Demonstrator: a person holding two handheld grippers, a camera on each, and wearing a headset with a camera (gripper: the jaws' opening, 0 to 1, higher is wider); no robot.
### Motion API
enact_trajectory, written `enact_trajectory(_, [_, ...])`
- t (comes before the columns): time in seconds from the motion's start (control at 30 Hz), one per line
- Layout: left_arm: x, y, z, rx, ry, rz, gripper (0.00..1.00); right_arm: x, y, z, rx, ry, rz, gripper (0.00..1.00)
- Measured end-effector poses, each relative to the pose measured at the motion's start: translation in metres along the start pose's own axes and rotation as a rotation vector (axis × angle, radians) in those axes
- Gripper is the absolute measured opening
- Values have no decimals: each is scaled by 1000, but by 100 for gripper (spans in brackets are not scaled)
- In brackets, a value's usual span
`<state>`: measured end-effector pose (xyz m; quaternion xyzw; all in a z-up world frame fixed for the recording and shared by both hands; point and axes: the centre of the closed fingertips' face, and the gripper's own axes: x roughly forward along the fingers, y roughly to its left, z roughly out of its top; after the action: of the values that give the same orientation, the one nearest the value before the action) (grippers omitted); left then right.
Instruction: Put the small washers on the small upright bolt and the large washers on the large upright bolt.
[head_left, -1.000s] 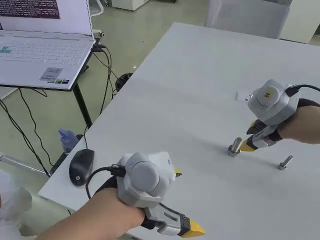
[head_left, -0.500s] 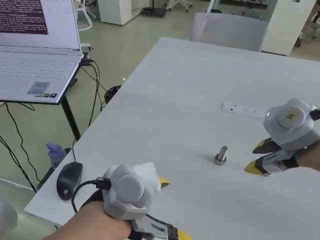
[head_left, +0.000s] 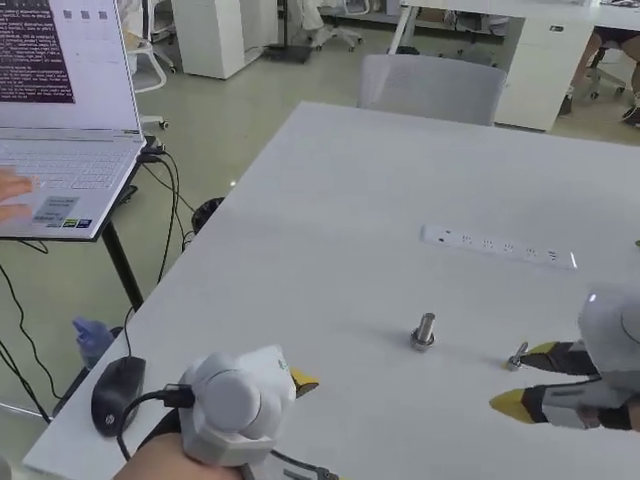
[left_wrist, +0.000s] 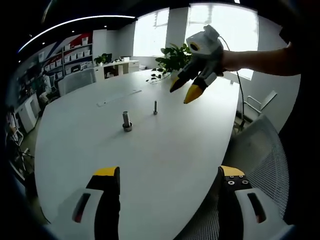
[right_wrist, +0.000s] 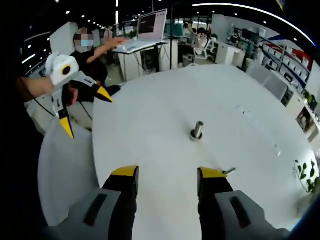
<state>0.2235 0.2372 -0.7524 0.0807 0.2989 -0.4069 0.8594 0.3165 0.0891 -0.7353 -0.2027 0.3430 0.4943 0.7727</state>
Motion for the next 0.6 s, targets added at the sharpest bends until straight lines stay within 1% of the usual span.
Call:
enact_trajectory(0.03, [0, 1, 0, -2, -5, 5, 80, -2, -1, -4, 26, -26, -16, 53])
enact_trajectory(0.07, [0, 1, 1, -5, -9, 7, 81, -3, 2, -5, 44, -43, -12, 54])
enact_trajectory(0.1, [-1, 1, 1, -14, -13, 6, 81, -5, 6, -6, 63, -71, -12, 55])
enact_trajectory(0.17, [-1, 0, 1, -14, -18, 6, 81, -9, 13, -15, 65, -72, -12, 58])
enact_trajectory(0.2, [-1, 0, 2, -13, -22, 7, 81, -10, 16, -16, 65, -84, -14, 58])
enact_trajectory(0.23, [-1, -1, 3, -15, -24, 6, 81, -11, 15, -20, 74, -96, -18, 59])
enact_trajectory(0.3, [-1, -2, 3, -20, -26, 5, 81, -14, 21, -24, 87, -111, -15, 61])
enact_trajectory(0.33, [-1, -2, 4, -24, -32, 4, 81, -16, 24, -26, 94, -123, -23, 63])
enact_trajectory(0.4, [0, -1, 5, -35, -44, 8, 82, -20, 28, -29, 112, -145, -34, 63])
enact_trajectory(0.5, [-1, -1, 5, -35, -44, 12, 82, -24, 32, -32, 116, -170, -41, 64])
enact_trajectory(0.6, [-1, -3, 7, -33, -49, 12, 82, -28, 33, -32, 147, -196, -47, 64])
